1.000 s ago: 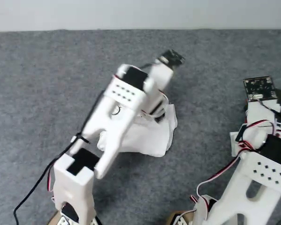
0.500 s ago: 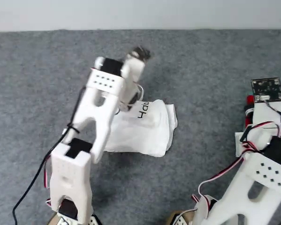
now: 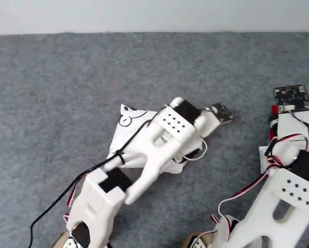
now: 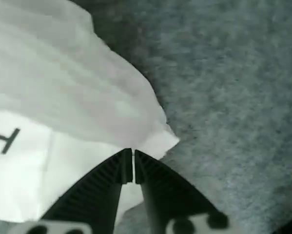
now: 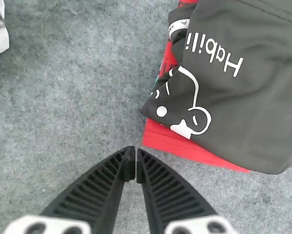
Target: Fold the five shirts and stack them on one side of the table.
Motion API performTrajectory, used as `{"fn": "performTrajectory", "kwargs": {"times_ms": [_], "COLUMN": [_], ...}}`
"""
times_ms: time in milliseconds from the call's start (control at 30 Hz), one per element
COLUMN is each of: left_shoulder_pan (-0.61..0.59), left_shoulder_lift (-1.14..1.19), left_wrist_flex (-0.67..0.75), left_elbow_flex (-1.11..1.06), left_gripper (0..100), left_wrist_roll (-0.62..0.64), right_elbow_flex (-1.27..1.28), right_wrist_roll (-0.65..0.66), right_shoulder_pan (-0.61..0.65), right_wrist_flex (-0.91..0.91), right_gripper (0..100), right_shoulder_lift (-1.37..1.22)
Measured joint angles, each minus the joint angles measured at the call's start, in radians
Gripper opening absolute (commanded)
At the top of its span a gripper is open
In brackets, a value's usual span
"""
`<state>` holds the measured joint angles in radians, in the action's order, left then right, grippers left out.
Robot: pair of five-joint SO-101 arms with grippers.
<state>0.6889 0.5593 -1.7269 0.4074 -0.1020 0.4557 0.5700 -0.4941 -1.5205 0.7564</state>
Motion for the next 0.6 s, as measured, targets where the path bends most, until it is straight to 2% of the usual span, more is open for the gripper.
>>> {"fn": "performTrajectory", "kwargs": {"times_ms": [300, 500, 600], "left_shoulder_pan": [-0.222, -0.195, -0.167], "left_shoulder_lift": [-0.006, -0.003, 0.046], "left_wrist_flex": [0.0, 0.006, 0.055], "left_elbow_flex": [0.112, 0.143, 0.184], "left_gripper": [1, 1, 1], "left_wrist_roll": [0.043, 0.044, 0.046], "right_elbow_flex": [0.0, 0.0, 0.0], "right_wrist_roll": [0.0, 0.0, 0.0], "right_shoulder_pan": [0.0, 0.0, 0.0], "right_wrist_flex": [0.0, 0.0, 0.0], "right_gripper": [1.2, 1.2, 1.2], "right_shoulder_lift": [0.0, 0.0, 0.0]}}
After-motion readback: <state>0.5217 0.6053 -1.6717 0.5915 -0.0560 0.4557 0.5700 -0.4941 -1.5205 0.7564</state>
